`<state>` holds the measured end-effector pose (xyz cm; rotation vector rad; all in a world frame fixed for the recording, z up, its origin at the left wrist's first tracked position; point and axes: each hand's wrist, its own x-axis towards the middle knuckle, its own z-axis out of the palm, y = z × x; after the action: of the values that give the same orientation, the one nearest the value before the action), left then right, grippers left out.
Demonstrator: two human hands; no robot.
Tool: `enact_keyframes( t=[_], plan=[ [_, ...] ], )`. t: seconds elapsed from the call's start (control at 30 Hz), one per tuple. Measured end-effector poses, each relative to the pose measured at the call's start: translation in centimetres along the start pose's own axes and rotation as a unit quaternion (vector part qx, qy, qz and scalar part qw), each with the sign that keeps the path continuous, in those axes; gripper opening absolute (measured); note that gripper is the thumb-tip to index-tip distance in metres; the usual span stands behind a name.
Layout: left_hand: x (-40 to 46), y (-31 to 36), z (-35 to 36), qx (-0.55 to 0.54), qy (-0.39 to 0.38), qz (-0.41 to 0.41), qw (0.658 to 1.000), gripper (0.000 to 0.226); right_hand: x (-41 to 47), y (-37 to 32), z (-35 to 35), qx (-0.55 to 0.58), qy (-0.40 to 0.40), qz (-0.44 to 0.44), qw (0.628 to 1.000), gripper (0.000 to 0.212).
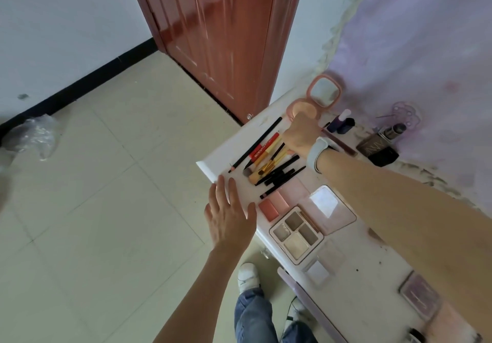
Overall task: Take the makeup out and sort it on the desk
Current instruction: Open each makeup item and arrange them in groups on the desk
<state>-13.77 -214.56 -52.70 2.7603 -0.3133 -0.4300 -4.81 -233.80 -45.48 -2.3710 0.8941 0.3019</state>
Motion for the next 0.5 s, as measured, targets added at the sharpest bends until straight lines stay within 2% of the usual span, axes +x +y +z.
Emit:
enact_keyframes(
  t=[0.13, 0.2, 0.3, 0.43, 0.5],
  plan=[
    [0.1, 0.1, -0.2, 0.006, -0.004, -0.001, 1.0, 0.07, -0.9, -0.7, -0.9, -0.04, -0.003, -0.068, 0.997, 0.019],
    [0.1, 0.1, -0.6, 0.01, -0.012, -0.002, 1.0, 0.068, -1.8, -1.1, -1.6, -0.007, 0.002, -0.096, 0.995, 0.015],
    [-0.1, 0.5, -1.6, -0.016, -0.012, -0.004, 1.0, 0.059, -4.0, -0.6, -3.0, 0.087, 0.01, -0.145, 0.986, 0.022],
    [-2.0, 2.4, -3.3, -0.103, 0.057, 0.004, 0.993, 0.043, -9.8, 3.6, -4.8, 0.171, 0.009, -0.201, 0.965, 0.018],
    [-3.9, 4.0, -3.5, -0.138, 0.09, 0.024, 0.986, 0.036, -12.7, 7.1, -5.1, 0.19, 0.006, -0.186, 0.964, 0.017]
  ],
)
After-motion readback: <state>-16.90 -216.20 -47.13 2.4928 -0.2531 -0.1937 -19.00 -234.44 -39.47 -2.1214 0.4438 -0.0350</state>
